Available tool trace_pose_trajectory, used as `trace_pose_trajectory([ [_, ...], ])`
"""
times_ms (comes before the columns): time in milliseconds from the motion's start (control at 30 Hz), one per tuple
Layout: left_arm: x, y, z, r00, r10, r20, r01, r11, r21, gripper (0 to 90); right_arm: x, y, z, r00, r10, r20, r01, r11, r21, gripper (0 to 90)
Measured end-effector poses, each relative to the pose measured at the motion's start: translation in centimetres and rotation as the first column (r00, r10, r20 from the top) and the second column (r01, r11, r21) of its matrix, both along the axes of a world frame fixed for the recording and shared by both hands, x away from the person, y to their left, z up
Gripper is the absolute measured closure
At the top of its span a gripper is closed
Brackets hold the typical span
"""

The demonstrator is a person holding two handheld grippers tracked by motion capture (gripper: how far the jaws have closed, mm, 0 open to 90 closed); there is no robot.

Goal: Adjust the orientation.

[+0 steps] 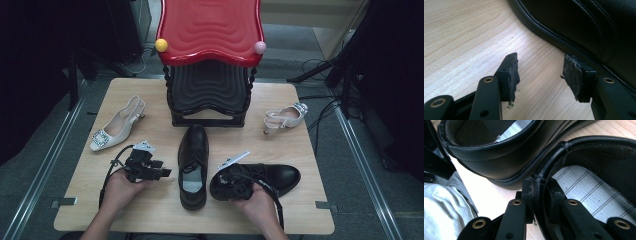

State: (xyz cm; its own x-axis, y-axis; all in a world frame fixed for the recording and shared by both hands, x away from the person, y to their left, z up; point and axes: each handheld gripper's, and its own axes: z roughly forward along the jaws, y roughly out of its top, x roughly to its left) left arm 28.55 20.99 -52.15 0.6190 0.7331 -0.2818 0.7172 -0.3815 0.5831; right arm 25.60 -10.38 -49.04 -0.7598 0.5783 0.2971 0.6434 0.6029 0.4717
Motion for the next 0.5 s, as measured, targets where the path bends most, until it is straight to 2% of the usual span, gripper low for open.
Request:
trace_pose_trajectory([
  [133, -0.1, 0.0, 0.1, 1.0000, -0.001, 0.009, 0.001, 1.0000, -0.004, 45.6, 0.0, -0.3, 0.0, 0.9998, 0.015, 0.011, -0.015, 1.000, 0.022, 75.6],
  [200, -0.1, 0.2, 0.2, 0.9999, 0.001, 0.013, -0.001, 0.9999, -0.011, 45.2, -0.1, -0.8, 0.5, 0.9998, 0.016, 0.015, -0.017, 0.998, 0.061, 68.9],
  [233, -0.1, 0.2, 0.2, 0.9999, 0.002, 0.013, -0.001, 1.0000, -0.010, 45.0, -0.1, -1.3, 1.0, 0.9996, 0.012, 0.027, -0.015, 0.996, 0.091, 68.7],
  [300, 0.0, 0.3, 0.2, 0.9999, 0.000, 0.011, 0.000, 0.9999, -0.010, 44.9, -0.2, -2.1, 2.0, 0.9988, -0.003, 0.049, -0.003, 0.993, 0.117, 69.1],
  [433, 0.1, 0.0, 0.2, 0.9999, -0.005, 0.013, 0.005, 0.9998, -0.018, 44.8, -0.3, -4.6, 3.9, 0.9932, -0.056, 0.102, 0.040, 0.987, 0.155, 72.1],
  [500, 0.1, -0.1, 0.1, 0.9999, -0.007, 0.012, 0.007, 0.9998, -0.019, 44.7, -0.3, -5.9, 4.4, 0.9906, -0.084, 0.108, 0.065, 0.983, 0.170, 75.7],
])
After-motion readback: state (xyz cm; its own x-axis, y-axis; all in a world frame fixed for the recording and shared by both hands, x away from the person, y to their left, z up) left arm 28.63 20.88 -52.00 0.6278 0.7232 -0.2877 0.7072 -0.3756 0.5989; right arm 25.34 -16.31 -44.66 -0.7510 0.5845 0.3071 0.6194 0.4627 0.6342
